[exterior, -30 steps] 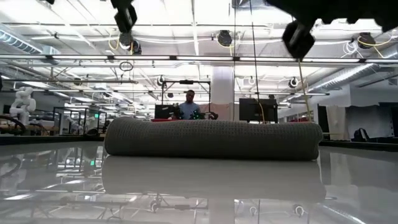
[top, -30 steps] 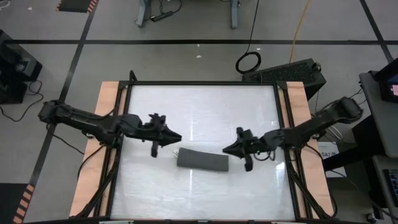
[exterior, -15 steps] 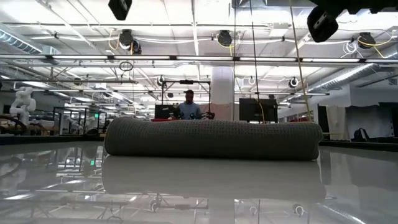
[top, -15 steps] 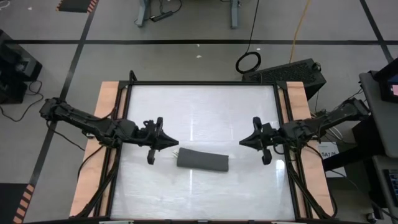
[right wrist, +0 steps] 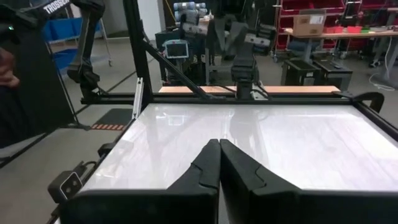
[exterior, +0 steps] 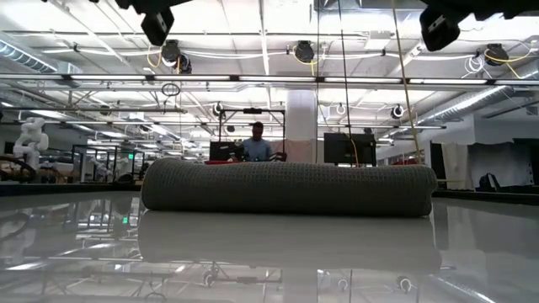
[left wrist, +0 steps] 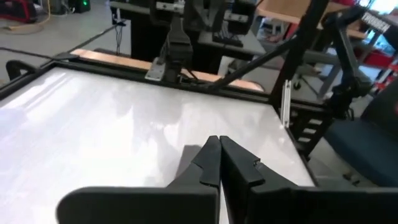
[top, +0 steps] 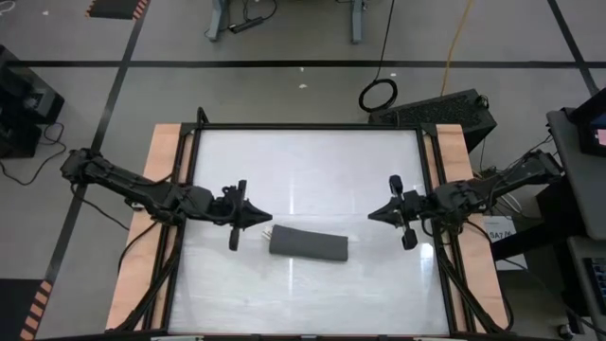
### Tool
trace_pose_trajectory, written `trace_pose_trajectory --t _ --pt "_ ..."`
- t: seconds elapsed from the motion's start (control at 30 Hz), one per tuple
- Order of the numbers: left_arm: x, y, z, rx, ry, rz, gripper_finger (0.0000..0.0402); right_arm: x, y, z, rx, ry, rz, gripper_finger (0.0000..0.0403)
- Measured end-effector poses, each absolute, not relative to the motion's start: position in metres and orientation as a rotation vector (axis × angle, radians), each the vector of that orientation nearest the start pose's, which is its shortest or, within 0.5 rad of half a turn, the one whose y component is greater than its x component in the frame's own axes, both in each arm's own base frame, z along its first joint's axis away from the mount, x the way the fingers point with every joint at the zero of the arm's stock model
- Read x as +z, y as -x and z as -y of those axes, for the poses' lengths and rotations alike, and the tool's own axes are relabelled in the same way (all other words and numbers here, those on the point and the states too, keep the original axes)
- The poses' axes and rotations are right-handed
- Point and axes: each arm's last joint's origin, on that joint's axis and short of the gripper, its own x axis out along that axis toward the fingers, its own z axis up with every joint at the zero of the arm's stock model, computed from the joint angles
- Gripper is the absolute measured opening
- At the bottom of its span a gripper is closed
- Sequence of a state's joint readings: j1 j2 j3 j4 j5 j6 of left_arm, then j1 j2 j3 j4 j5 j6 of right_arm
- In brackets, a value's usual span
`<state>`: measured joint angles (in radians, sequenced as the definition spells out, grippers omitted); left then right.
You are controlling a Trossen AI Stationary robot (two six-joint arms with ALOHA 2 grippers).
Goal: Roll towel
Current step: Return to Home Position
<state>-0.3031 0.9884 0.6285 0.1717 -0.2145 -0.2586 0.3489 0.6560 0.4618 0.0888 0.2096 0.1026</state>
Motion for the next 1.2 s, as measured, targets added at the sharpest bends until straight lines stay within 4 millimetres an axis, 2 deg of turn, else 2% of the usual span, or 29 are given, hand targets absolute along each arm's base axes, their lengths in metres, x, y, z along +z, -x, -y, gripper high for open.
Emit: trace_pose_trajectory --t 0.17,0.37,0.57,0.83,1.03,1.2 --pt "0.267 -0.206 0.054 -0.044 0.191 -0.19 0.0003 0.268 -0.145 -0.046 0.128 -0.067 -0.101 0.0" --pt "0.25 -0.187 0.042 -0.01 0.22 -0.141 0.0003 0.268 -0.137 -0.041 0.072 -0.049 -0.112 0.0" --pt "0.248 -0.172 0.034 0.055 0.242 -0.114 0.0002 0.272 -0.137 -0.042 0.081 -0.042 -0.078 0.0" --pt "0.244 -0.174 0.033 0.086 0.26 -0.134 0.0002 0.27 -0.137 -0.04 0.025 -0.03 -0.093 0.0" --pt "0.231 -0.173 0.037 0.06 0.245 -0.253 0.0002 0.259 -0.135 -0.04 0.027 -0.012 -0.206 0.0" --pt "0.225 -0.17 0.041 0.047 0.229 -0.177 0.0002 0.244 -0.134 -0.044 0.081 -0.028 -0.197 0.0"
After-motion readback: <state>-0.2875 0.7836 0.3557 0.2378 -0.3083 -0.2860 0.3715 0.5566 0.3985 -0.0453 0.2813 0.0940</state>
